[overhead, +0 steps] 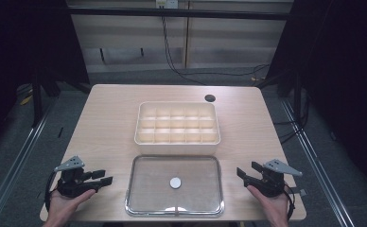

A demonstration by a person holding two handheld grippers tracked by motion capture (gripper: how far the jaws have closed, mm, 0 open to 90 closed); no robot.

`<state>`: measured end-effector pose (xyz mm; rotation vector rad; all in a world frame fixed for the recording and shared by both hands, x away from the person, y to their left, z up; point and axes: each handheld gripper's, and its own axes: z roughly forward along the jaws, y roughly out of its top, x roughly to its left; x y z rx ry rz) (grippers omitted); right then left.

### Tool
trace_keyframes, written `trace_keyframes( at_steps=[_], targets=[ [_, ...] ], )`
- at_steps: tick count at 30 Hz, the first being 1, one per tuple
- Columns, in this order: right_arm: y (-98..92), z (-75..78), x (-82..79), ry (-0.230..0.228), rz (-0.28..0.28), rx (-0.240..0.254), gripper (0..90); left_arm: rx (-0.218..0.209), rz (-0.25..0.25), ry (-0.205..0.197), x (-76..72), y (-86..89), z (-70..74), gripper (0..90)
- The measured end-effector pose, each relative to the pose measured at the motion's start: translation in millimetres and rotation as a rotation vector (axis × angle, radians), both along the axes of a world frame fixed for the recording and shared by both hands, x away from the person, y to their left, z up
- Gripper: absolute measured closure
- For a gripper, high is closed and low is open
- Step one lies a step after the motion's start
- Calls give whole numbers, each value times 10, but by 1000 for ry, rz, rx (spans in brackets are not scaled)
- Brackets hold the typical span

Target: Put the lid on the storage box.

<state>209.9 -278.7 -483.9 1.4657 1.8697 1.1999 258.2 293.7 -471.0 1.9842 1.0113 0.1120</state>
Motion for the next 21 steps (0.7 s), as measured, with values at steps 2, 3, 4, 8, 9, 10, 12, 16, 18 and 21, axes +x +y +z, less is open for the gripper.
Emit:
trace_keyframes(
  at_steps=[2, 3, 4, 8, 9, 10, 12, 16, 18, 21],
  targets=[
    [4, 6, -4, -8, -10, 10, 278, -12, -2, -5, -3, 9, 11, 512],
    [7, 8, -6, -9, -13, 14, 272, -11, -4, -9, -4, 9, 13, 511],
    [12, 10, -7, -5, -8, 22, 266, -11, -5, -9, -5, 8, 14, 511],
    [75, 13, -20, 30, 23, 52, 271, -3, -16, 7, -13, -20, -14, 507],
    [96, 22, -31, 30, 34, 49, 282, -3, -16, 7, -13, -20, -14, 503],
    [120, 34, -44, 28, 35, 47, 281, -5, -21, 4, -26, -34, -10, 492],
    [155, 62, -62, 20, 46, 46, 274, -12, -39, 8, -33, -54, 5, 475],
    [204, 117, -62, 51, 82, 65, 274, -25, -39, 25, -26, -93, 38, 460],
    [231, 161, -49, 88, 90, 77, 275, -34, -42, 30, -7, -112, 45, 456],
    [278, 223, -32, 99, 94, 65, 304, -38, -55, 25, 27, -136, 65, 447]
  ],
)
